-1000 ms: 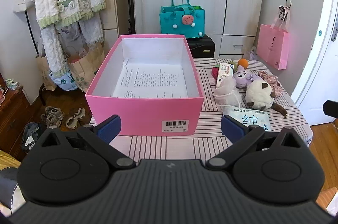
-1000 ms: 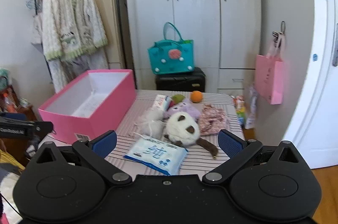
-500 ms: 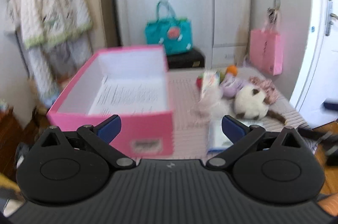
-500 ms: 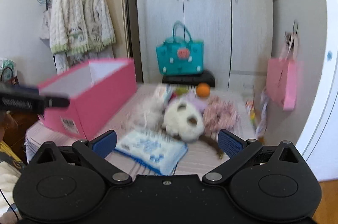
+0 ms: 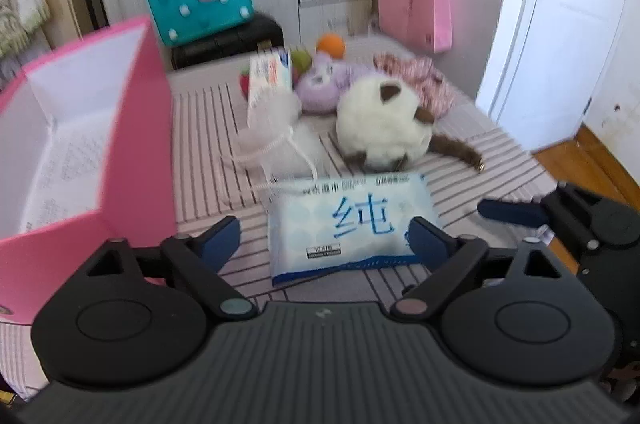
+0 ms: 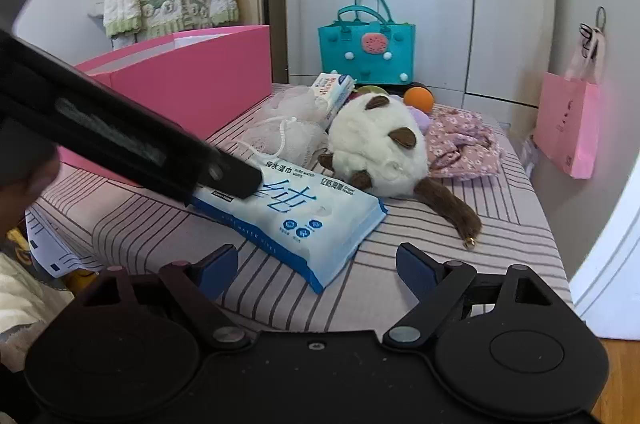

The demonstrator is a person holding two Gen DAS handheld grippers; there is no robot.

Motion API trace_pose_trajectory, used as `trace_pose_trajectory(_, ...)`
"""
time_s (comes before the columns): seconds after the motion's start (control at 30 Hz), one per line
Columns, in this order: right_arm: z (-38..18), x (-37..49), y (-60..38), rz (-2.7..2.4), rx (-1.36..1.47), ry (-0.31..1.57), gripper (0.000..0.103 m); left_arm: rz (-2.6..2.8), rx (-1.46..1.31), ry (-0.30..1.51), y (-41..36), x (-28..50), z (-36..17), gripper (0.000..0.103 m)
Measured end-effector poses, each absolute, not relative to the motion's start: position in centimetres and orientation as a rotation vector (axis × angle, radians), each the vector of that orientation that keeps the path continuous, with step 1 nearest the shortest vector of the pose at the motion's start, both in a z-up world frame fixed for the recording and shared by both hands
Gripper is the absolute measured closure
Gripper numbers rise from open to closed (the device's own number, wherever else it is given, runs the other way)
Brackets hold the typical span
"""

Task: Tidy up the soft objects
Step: 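Lower the left gripper onto the blue-and-white wipes pack and close it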

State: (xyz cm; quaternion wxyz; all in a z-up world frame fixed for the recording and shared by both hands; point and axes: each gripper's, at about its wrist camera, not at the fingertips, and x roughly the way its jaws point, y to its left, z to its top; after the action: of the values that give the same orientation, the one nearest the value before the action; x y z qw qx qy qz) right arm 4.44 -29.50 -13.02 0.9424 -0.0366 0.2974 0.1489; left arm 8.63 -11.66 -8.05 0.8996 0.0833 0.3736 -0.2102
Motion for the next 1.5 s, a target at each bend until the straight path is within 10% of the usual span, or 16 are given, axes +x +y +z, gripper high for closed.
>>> trace_pose_trajectory(0.4,-13.5,6.6,-30.0,0.386,-0.045,0.644,0.053,-0.472,0.105,0.911,-11.2,12.8,-10.3,0.019)
trace_pose_trajectory(1.5,-12.3,5.8,-29.3,0.393,-0.054,0.707,0.052,-0.56,0.015,0.947,-10.4,10.3,-10.2,0.046)
